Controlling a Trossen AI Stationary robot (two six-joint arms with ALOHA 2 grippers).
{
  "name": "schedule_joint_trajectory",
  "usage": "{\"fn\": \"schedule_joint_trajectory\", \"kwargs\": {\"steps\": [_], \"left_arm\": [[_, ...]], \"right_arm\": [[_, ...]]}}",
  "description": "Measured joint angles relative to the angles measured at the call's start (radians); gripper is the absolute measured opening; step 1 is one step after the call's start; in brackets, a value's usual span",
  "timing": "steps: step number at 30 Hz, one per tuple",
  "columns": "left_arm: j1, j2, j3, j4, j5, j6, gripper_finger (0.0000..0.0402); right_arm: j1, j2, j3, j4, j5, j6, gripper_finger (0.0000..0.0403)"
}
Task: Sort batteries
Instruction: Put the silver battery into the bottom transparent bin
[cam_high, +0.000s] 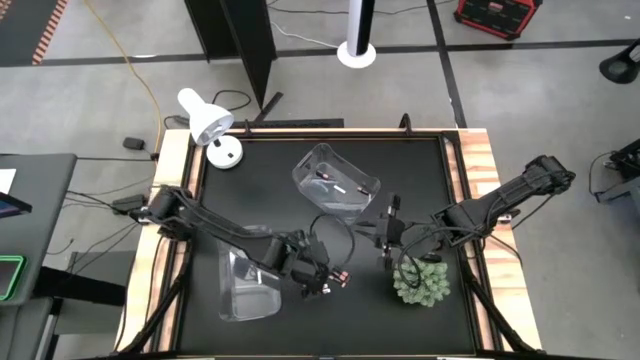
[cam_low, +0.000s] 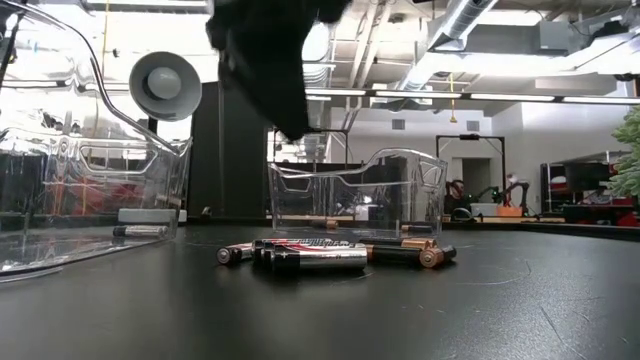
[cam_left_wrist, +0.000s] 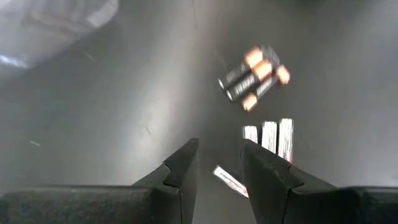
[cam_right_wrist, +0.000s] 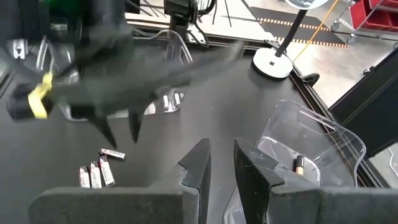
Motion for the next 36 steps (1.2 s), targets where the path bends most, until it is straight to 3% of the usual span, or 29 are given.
{"fn": "schedule_joint_trajectory", "kwargs": {"steps": [19,36], "left_arm": [[0.001,0.137,-0.002,-0.077,0.188,-0.111,0.0113],[0.003,0.150,-0.001,-0.040,0.195,-0.138,0.0113]], "right_arm": [[0.007,0.000,0.000,0.002,-0.005,0.002,0.0088],[0.007,0.000,0.000,0.004,-0.005,0.006,0.0088]]}}
